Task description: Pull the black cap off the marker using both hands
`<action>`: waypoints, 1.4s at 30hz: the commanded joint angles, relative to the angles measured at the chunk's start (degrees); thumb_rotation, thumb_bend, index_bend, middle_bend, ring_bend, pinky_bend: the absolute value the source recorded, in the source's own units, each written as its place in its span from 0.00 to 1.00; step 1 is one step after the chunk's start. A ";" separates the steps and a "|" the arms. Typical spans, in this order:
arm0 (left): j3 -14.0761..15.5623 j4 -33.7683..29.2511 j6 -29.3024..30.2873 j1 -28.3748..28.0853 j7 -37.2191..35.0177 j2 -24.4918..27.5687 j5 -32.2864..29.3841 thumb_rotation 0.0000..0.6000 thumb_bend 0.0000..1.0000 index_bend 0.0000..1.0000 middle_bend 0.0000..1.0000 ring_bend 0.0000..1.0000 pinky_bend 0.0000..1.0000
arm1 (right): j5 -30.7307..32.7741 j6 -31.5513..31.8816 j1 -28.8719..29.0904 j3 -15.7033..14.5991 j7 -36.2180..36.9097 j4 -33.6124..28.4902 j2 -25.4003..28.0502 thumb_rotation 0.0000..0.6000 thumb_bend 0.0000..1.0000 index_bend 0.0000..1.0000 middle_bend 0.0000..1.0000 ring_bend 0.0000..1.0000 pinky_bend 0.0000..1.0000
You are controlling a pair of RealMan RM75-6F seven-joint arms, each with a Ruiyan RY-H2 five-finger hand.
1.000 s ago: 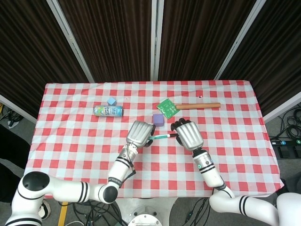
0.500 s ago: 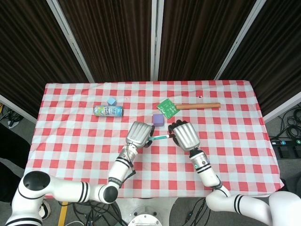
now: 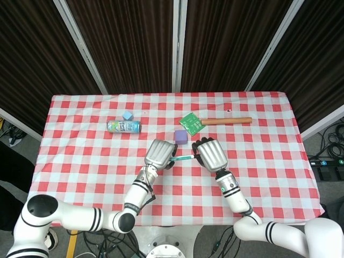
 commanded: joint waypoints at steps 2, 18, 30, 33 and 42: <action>0.28 0.21 -0.03 -0.02 -0.01 -0.07 -0.06 1.00 0.42 0.60 0.60 0.56 0.59 | 0.19 -0.03 0.09 -0.02 -0.16 0.29 -0.21 1.00 0.14 0.63 0.58 0.47 0.57; 1.70 1.15 -0.11 0.04 0.24 -0.58 0.11 1.00 0.42 0.60 0.60 0.56 0.59 | 1.20 -1.04 0.70 -0.54 -1.72 1.66 -1.46 1.00 0.16 0.65 0.60 0.49 0.58; 2.14 1.00 -0.23 0.00 0.44 -0.88 0.58 1.00 0.42 0.60 0.60 0.56 0.59 | 0.85 -1.03 0.80 -1.29 -2.16 3.24 -2.31 1.00 0.28 0.70 0.64 0.50 0.58; 2.20 0.68 -0.13 0.08 0.46 -0.77 0.73 1.00 0.42 0.60 0.60 0.56 0.59 | 0.54 -0.55 0.73 -1.49 -2.41 3.84 -2.85 1.00 0.30 0.72 0.66 0.51 0.59; 2.50 0.26 -0.24 0.38 0.23 -0.48 1.06 1.00 0.42 0.60 0.60 0.56 0.59 | 0.36 0.02 0.59 -1.61 -2.72 5.06 -3.95 1.00 0.33 0.78 0.70 0.53 0.60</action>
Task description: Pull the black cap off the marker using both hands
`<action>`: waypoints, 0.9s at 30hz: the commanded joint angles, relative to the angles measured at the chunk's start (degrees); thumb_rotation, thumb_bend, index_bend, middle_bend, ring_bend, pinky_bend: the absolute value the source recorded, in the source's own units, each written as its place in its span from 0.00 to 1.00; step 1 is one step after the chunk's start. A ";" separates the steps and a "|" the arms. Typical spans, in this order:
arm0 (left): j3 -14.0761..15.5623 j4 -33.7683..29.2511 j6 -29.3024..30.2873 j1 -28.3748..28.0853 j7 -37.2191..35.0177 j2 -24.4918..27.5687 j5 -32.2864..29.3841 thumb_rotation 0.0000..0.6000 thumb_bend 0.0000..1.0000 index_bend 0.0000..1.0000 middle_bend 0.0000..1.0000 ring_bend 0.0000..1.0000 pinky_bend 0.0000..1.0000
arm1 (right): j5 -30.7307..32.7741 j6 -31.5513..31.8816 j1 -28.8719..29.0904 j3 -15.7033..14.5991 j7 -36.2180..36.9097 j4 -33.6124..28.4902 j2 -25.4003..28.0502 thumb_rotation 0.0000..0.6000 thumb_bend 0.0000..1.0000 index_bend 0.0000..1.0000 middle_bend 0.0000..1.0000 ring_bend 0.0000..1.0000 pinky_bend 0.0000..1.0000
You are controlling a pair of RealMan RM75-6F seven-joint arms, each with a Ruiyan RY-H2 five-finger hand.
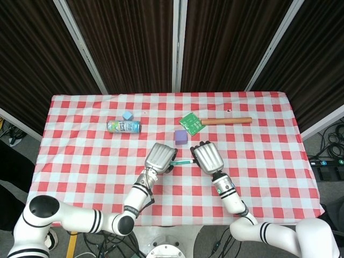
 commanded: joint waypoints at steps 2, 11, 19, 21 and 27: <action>0.09 -0.04 -0.07 0.12 -0.08 0.09 -0.03 1.00 0.42 0.60 0.60 0.56 0.59 | -0.12 0.40 -0.13 0.00 -0.12 0.46 -0.35 1.00 0.33 0.80 0.72 0.53 0.60; 0.29 -0.86 0.15 0.56 -0.34 0.68 0.33 1.00 0.42 0.60 0.60 0.56 0.59 | -0.06 0.49 -0.16 0.23 -0.45 1.13 -0.45 1.00 0.34 0.84 0.75 0.54 0.61; 0.00 -0.81 0.43 1.28 -1.25 1.45 0.24 1.00 0.42 0.60 0.60 0.56 0.59 | 0.18 0.91 -0.67 0.37 -0.13 1.30 0.06 1.00 0.35 0.86 0.75 0.54 0.61; 0.14 -0.49 0.38 1.71 -1.77 1.84 0.29 1.00 0.42 0.60 0.60 0.56 0.59 | 0.32 1.03 -1.03 0.31 0.26 1.59 0.39 1.00 0.34 0.86 0.76 0.54 0.61; 2.61 1.17 -1.34 4.31 -6.00 3.01 2.77 1.00 0.42 0.60 0.60 0.56 0.59 | 0.96 0.54 -2.49 -0.54 2.40 3.61 1.61 1.00 0.33 0.86 0.76 0.54 0.61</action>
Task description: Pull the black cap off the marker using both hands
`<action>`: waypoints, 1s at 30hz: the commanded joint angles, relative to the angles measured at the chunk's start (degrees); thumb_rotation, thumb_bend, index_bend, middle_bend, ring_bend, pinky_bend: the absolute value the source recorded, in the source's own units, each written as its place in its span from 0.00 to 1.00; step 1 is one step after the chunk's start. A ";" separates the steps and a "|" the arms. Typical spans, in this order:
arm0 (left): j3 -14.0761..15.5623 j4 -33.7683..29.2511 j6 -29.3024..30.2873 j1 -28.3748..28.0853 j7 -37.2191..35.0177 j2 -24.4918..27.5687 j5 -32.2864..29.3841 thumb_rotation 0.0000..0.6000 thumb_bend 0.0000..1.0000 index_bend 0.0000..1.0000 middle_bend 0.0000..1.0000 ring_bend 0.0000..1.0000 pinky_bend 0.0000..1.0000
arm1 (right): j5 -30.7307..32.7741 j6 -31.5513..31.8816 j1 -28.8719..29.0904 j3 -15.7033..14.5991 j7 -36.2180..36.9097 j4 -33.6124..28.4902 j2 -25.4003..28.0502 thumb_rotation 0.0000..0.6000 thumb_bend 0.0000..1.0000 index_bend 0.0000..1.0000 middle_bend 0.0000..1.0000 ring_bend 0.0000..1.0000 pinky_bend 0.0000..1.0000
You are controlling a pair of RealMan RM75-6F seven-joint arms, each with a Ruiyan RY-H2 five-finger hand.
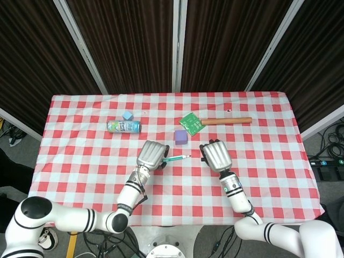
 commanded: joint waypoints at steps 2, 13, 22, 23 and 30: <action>2.53 1.97 -2.30 1.96 -3.41 0.72 2.73 1.00 0.42 0.60 0.60 0.56 0.59 | 0.55 -0.95 -1.01 -0.85 1.69 2.01 0.80 1.00 0.33 0.86 0.76 0.54 0.61; 4.01 5.48 -5.87 3.55 -8.82 -0.24 7.86 1.00 0.42 0.60 0.60 0.56 0.59 | 1.97 -6.38 -1.11 -2.26 4.75 8.77 -0.53 1.00 0.33 0.86 0.76 0.54 0.58; 3.61 5.65 -6.43 4.09 -9.22 -0.10 8.55 1.00 0.42 0.60 0.60 0.56 0.59 | 0.46 -8.75 -0.19 -2.88 9.29 10.25 -0.93 1.00 0.09 0.74 0.65 0.45 0.47; 3.57 5.70 -6.52 4.13 -9.26 -0.14 8.53 1.00 0.42 0.60 0.60 0.56 0.59 | 0.45 -8.94 -0.19 -2.91 9.43 10.11 -0.76 1.00 0.07 0.73 0.64 0.43 0.46; 3.44 6.33 -7.23 4.30 -9.38 -0.41 8.69 1.00 0.42 0.60 0.60 0.56 0.59 | 1.14 -9.79 -0.51 -2.64 9.62 8.10 0.95 1.00 0.03 0.64 0.59 0.37 0.39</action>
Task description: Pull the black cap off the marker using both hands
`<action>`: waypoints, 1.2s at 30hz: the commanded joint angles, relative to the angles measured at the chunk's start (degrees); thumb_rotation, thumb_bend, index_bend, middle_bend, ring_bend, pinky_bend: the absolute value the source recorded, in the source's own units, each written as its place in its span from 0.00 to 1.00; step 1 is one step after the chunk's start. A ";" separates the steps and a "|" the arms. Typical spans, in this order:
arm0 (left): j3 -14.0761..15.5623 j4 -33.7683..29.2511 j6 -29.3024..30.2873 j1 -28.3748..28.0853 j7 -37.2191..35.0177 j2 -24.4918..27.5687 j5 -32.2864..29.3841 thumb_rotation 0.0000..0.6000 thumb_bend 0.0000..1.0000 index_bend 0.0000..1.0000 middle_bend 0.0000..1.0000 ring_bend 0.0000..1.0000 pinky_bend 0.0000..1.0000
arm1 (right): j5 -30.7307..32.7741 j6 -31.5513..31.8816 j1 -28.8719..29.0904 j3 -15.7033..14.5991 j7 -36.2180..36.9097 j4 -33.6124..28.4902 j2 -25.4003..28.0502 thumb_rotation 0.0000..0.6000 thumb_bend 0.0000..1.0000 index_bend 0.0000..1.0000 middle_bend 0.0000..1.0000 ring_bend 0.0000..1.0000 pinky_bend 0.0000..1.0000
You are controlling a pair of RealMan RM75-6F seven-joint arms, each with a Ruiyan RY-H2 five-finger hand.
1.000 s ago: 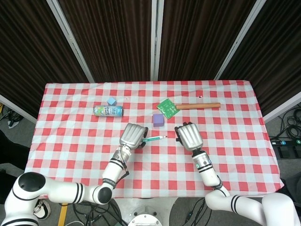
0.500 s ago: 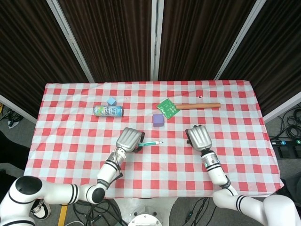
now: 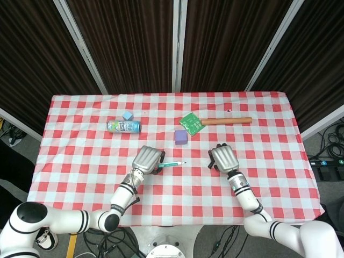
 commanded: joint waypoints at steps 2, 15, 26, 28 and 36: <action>-0.11 0.59 -0.50 0.05 -0.33 -0.18 0.14 1.00 0.42 0.60 0.60 0.56 0.59 | 0.22 0.16 -0.33 0.16 -0.42 -1.36 1.17 1.00 0.03 0.63 0.58 0.36 0.39; 0.32 6.52 -4.28 0.07 -4.34 -1.92 3.52 1.00 0.41 0.60 0.60 0.56 0.59 | 0.48 8.61 -4.65 3.90 5.52 -11.17 10.98 1.00 0.02 0.58 0.56 0.32 0.37; 0.80 10.91 -6.21 0.30 -8.33 -2.53 8.63 1.00 0.27 0.52 0.54 0.51 0.56 | -0.98 14.10 -7.86 4.25 7.40 -17.14 16.29 1.00 0.01 0.56 0.55 0.30 0.36; 0.83 11.39 -6.38 0.43 -8.71 -2.39 9.20 1.00 0.25 0.49 0.51 0.48 0.53 | -0.95 14.22 -8.02 4.27 7.61 -17.28 16.46 1.00 0.01 0.56 0.55 0.30 0.36; 0.36 11.43 -5.49 1.59 -9.06 -1.59 9.50 1.00 0.22 0.43 0.44 0.41 0.47 | -1.16 14.78 -8.64 4.06 8.52 -17.23 16.71 1.00 0.01 0.56 0.54 0.29 0.36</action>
